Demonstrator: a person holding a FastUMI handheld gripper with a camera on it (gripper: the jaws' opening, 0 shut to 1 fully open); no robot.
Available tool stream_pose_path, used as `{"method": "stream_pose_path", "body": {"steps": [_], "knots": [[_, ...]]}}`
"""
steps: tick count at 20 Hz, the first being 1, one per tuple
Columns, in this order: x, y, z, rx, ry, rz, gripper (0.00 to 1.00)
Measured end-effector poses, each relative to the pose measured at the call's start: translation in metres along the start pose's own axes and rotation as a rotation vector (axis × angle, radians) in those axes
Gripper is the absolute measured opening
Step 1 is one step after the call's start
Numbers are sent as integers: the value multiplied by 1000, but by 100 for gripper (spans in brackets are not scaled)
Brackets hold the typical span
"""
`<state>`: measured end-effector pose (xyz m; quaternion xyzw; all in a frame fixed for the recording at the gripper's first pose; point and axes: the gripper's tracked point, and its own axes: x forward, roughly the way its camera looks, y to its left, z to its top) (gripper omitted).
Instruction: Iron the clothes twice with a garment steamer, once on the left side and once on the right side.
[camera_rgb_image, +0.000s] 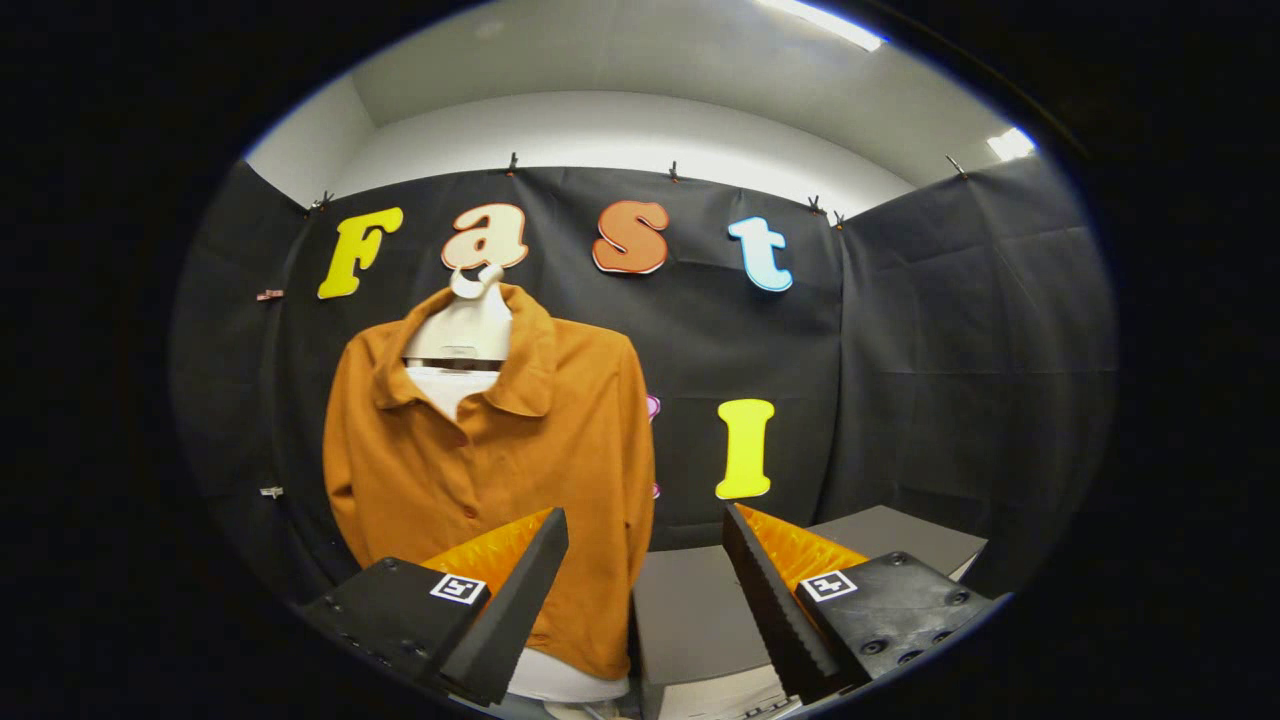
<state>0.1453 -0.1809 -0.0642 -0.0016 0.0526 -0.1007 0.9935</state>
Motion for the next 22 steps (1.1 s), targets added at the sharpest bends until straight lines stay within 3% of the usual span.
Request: {"method": "stream_pose_path", "body": {"steps": [12, 22], "knots": [[80, -150, -39, 32, 111, -120, 98], [132, -192, -126, 63, 358, -116, 99]]}}
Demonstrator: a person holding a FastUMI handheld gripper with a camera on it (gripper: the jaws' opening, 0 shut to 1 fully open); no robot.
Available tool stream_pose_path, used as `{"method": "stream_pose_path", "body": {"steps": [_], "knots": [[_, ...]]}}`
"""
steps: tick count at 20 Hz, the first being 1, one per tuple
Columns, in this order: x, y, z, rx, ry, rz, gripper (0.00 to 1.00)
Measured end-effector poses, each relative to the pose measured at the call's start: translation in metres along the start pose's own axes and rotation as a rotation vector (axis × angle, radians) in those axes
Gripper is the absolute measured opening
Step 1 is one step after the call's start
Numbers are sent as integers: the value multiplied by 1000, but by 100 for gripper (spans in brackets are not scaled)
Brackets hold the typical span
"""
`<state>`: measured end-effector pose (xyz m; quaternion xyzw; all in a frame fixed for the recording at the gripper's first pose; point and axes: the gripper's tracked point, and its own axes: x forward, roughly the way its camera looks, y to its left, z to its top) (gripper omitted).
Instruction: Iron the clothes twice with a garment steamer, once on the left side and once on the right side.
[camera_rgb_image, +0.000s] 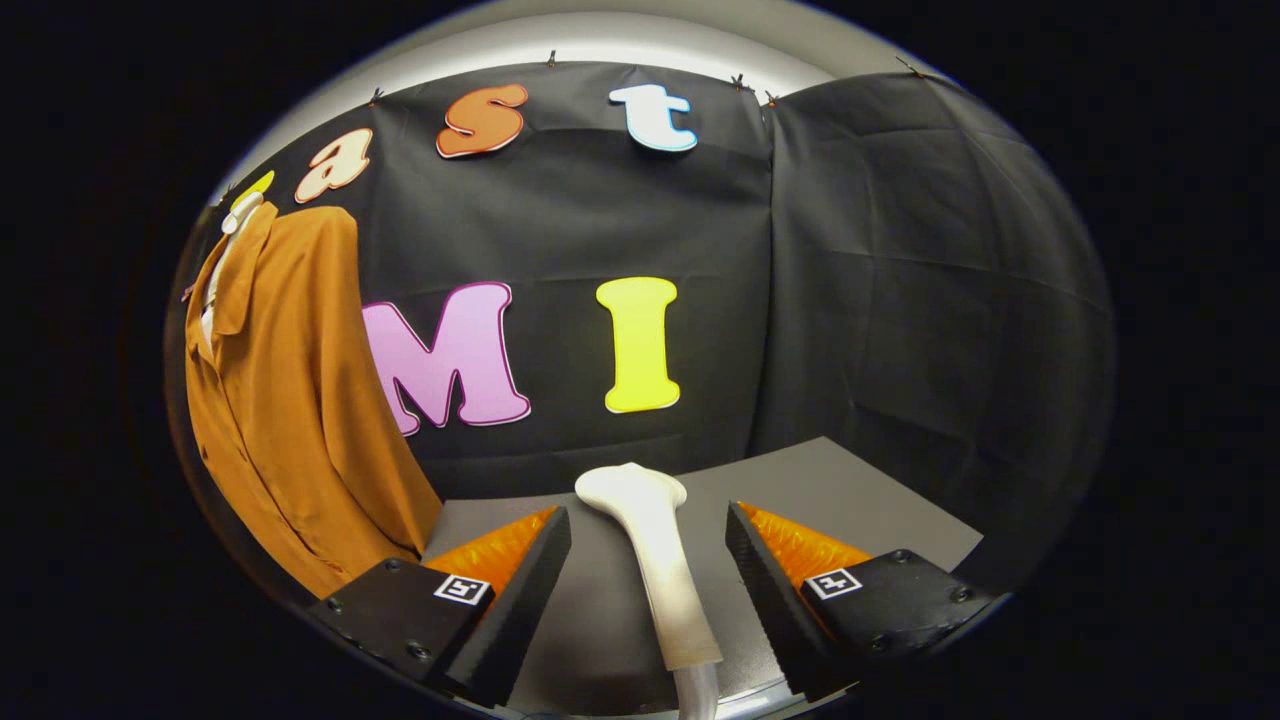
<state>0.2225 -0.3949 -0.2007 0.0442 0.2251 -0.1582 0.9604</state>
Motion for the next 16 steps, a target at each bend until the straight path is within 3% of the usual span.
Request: {"method": "stream_pose_path", "body": {"steps": [12, 16], "knots": [[53, -13, -69, -13, 272, -25, 98], [64, -15, -84, -37, 345, -34, 90]]}}
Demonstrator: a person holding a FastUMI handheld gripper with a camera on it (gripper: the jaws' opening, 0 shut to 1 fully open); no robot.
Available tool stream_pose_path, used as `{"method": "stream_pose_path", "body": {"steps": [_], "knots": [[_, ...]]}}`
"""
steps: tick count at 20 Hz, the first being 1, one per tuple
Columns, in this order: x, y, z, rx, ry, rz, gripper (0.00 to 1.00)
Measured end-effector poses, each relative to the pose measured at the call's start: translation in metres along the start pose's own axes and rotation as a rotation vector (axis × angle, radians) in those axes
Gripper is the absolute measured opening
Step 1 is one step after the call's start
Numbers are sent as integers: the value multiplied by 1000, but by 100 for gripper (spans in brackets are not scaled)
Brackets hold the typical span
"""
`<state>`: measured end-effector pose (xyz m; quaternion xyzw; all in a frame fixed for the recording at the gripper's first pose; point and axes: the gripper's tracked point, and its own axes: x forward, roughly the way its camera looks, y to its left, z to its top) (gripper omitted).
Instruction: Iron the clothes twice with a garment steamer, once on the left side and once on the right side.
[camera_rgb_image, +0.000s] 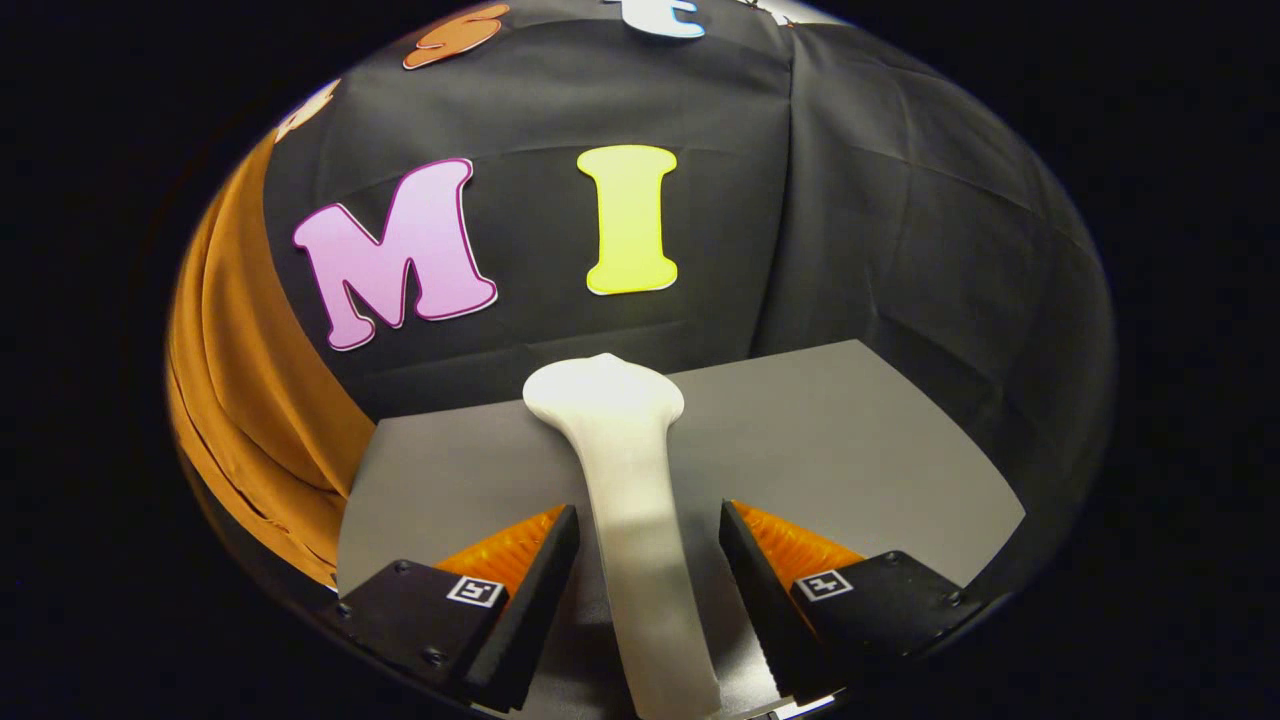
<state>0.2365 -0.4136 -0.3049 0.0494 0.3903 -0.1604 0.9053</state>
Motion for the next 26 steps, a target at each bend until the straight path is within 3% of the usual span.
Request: {"method": "stream_pose_path", "body": {"steps": [1, 3, 5, 10, 19, 26], "knots": [[3, 1, -4, -2, 13, 4, 90], [4, 2, -8, -2, 41, 1, 78], [1, 1, -7, 7, 43, -1, 56], [-3, -1, -2, 44, 12, 35, 42], [-75, -11, 38, 129, -218, 22, 42], [-151, 8, 43, 142, -350, 14, 41]]}}
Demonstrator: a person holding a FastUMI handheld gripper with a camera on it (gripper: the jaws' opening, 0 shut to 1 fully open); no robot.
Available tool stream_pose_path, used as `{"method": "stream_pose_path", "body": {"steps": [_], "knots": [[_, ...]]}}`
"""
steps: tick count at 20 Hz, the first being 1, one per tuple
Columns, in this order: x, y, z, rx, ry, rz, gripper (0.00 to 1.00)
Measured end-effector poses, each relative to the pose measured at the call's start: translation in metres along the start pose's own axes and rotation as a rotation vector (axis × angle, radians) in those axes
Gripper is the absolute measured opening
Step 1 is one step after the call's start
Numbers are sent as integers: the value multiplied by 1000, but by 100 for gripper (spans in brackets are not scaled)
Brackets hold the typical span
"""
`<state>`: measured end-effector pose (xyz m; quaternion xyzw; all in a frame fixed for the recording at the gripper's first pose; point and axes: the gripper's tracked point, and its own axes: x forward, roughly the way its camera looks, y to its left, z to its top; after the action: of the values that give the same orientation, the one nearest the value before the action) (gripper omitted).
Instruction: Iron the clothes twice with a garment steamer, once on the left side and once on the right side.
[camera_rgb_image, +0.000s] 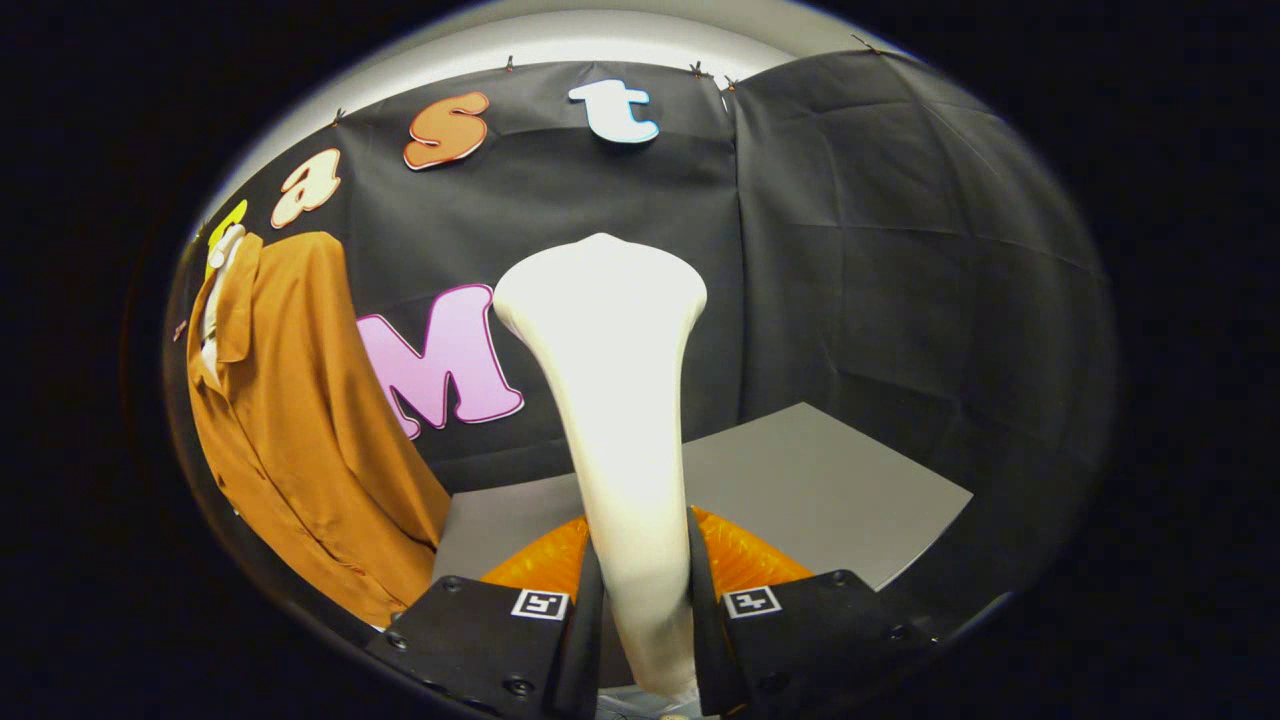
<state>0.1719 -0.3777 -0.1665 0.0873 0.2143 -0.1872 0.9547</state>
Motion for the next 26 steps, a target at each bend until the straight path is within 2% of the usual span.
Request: {"method": "stream_pose_path", "body": {"steps": [4, 9, 15, 21, 26], "knots": [[-43, 33, 9, -17, -60, 4, 41], [-88, 96, 12, -23, -126, 53, 41], [-128, 163, -6, -64, -152, 117, 41], [-136, 216, -24, -91, -120, 170, 41], [-124, 248, -35, -130, -94, 195, 41]]}}
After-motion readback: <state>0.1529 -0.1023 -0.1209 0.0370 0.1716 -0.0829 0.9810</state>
